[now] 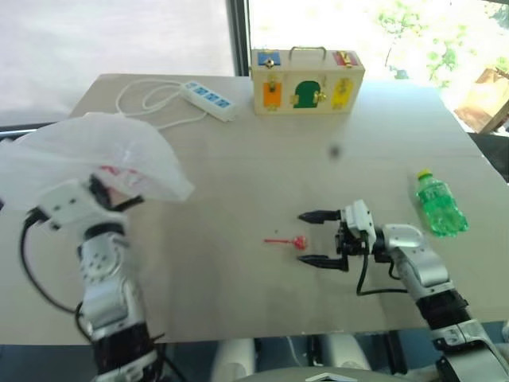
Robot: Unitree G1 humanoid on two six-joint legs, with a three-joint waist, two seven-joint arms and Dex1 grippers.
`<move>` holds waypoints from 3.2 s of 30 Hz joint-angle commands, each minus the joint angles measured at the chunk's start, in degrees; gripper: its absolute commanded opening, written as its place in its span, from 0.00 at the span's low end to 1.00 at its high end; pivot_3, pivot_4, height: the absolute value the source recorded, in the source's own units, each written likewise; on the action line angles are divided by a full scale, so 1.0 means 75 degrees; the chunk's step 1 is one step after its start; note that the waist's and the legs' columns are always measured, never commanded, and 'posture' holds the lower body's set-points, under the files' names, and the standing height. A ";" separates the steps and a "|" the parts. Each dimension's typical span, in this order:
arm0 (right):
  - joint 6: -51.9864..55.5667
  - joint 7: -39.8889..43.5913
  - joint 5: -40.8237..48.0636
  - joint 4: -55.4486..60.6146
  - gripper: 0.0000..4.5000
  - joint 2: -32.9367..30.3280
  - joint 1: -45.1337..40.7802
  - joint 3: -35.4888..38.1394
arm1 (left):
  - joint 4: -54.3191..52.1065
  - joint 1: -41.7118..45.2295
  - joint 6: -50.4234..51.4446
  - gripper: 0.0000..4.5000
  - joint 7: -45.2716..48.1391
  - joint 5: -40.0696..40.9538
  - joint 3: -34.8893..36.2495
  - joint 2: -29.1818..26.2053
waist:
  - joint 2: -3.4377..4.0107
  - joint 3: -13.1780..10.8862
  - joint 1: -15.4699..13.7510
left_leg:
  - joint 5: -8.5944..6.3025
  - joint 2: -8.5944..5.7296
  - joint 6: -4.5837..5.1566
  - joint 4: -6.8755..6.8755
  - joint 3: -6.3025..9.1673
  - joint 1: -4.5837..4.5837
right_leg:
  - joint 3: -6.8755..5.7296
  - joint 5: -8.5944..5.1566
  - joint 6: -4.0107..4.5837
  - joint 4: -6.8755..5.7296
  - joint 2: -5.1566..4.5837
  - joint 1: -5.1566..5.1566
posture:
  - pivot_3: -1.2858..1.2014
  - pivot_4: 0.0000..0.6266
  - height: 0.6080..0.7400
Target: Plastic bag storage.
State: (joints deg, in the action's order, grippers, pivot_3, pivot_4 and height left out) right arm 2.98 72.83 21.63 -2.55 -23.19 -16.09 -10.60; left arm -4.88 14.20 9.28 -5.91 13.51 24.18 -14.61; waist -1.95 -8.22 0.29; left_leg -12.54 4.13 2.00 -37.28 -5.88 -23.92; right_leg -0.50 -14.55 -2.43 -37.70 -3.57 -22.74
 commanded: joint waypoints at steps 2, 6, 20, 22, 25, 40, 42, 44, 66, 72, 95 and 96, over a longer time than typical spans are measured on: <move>-0.0149 -0.1046 -0.0954 0.0140 1.00 -0.0068 -0.0004 -0.0125 | 0.0610 0.0699 -0.0328 0.02 0.0397 -0.0171 -0.0408 -0.0158 | -0.0001 -0.0001 0.0062 | 0.0000 0.0004 -0.0001 0.0002 -0.0006 0.0000 | 0.0001 0.0000 -0.0001 -0.0002 0.0005 -0.0001 | 0.52 0.24 0.94; 0.0029 -0.1765 -0.1407 0.0031 1.00 0.0152 0.0001 -0.0284 | 0.0864 0.0949 -0.0391 0.02 0.0565 -0.0163 -0.0570 -0.0140 | 0.0000 -0.0002 0.0067 | 0.0000 0.0006 -0.0003 0.0010 -0.0011 0.0000 | 0.0002 0.0000 -0.0003 -0.0004 0.0011 -0.0005 | 0.52 0.24 0.94; 0.0390 -0.1786 -0.1428 0.0158 0.14 0.0078 0.0124 -0.0614 | 0.1155 0.1046 -0.0350 0.00 0.0814 0.0029 -0.0252 -0.0566 | -0.0003 -0.0004 0.0044 | 0.0000 0.0006 -0.0003 0.0010 -0.0006 -0.0002 | -0.0003 0.0000 -0.0004 -0.0004 0.0007 -0.0004 | 0.52 0.24 0.94; 0.0334 -0.1973 -0.1443 0.0075 0.13 0.0205 0.0049 -0.0543 | 0.1508 0.1471 -0.0367 0.00 0.0881 0.0105 -0.0173 -0.0715 | -0.0005 -0.0006 0.0036 | 0.0000 0.0006 -0.0003 0.0009 -0.0007 -0.0002 | -0.0003 0.0001 -0.0004 -0.0003 0.0007 -0.0004 | 0.52 0.24 0.94; 0.0264 -0.2168 -0.1427 0.0014 0.13 0.0332 -0.0021 -0.0448 | 0.2625 0.2748 -0.0509 0.00 0.0989 0.0319 0.0018 -0.1018 | -0.0024 -0.0020 -0.0041 | 0.0001 0.0003 -0.0003 0.0006 -0.0001 -0.0004 | -0.0010 0.0001 -0.0004 -0.0006 0.0006 -0.0003 | 0.52 0.24 0.94; 0.0359 -0.3314 -0.1381 0.0426 0.13 0.0700 0.0396 -0.0141 | 0.7579 0.9999 -0.1910 0.00 0.5402 0.0640 -0.0995 -0.1134 | -0.0042 -0.0103 -0.0122 | 0.0026 -0.0012 -0.0042 -0.0018 0.0043 -0.0222 | -0.0067 -0.0006 -0.0027 0.0051 0.0014 -0.0143 | 0.52 0.24 0.94; 0.0447 -0.3506 -0.1386 0.0431 0.13 0.0730 0.0402 -0.0031 | 0.6752 0.9480 -0.1553 0.00 0.5948 0.0887 -0.1170 -0.0944 | -0.0010 -0.0121 -0.0068 | 0.0027 -0.0011 -0.0042 -0.0023 0.0043 -0.0219 | -0.0065 -0.0006 -0.0027 0.0035 0.0014 -0.0145 | 0.52 0.24 0.94; 0.0532 -0.3709 -0.1353 0.0400 0.13 0.0756 0.0338 0.0136 | 0.5703 0.8562 -0.1298 0.00 0.6303 0.0828 -0.1563 -0.0876 | 0.0011 -0.0128 0.0059 | 0.0029 -0.0010 -0.0046 -0.0031 0.0040 -0.0205 | -0.0052 -0.0008 -0.0029 0.0001 0.0017 -0.0147 | 0.52 0.24 0.94; 0.1470 -0.4902 -0.0546 -0.0603 0.13 0.1512 -0.2291 0.1393 | -0.2119 -0.0138 0.1385 0.00 0.5081 0.1286 -0.2583 -0.0701 | 0.0019 -0.0134 0.0042 | 0.0029 0.0016 -0.0045 -0.0020 0.0002 -0.0114 | 0.0018 -0.0004 -0.0019 -0.0047 0.0048 -0.0114 | 0.52 0.24 0.94; 0.0846 -0.4591 -0.1411 -0.1894 0.13 0.1517 -0.3206 0.0635 | -0.2854 -0.0917 0.1577 0.00 0.5028 0.1250 -0.2966 -0.0764 | 0.0024 -0.0136 0.0106 | 0.0028 0.0016 -0.0042 -0.0019 -0.0007 -0.0113 | 0.0025 -0.0004 -0.0019 -0.0046 0.0046 -0.0116 | 0.52 0.24 0.94; 0.2232 -0.3039 0.0085 0.0565 0.13 -0.0311 -0.2223 0.1345 | -0.3219 -0.1765 0.0975 0.00 0.3903 0.0308 -0.3278 -0.0371 | 0.0046 -0.0137 0.0182 | 0.0018 0.0029 -0.0026 -0.0005 0.0000 -0.0097 | 0.0045 -0.0005 -0.0017 -0.0046 0.0061 -0.0120 | 0.52 0.24 0.94; 0.2141 -0.3077 -0.0101 0.0534 0.13 -0.0131 -0.2316 0.1068 | -0.3297 -0.1841 0.1004 0.00 0.3955 0.0347 -0.3354 -0.0384 | 0.0049 -0.0135 0.0180 | 0.0018 0.0030 -0.0026 -0.0005 0.0000 -0.0097 | 0.0043 -0.0004 -0.0016 -0.0049 0.0062 -0.0120 | 0.52 0.24 0.94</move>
State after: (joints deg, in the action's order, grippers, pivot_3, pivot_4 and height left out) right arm 19.08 50.34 20.68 -0.84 -25.17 -31.86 -1.50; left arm -26.52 1.02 17.05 23.46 15.75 -0.58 -17.33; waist -1.58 -9.24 1.64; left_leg -12.40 4.35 1.80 -37.33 -5.89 -24.65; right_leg -0.21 -14.58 -2.55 -38.07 -3.11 -23.63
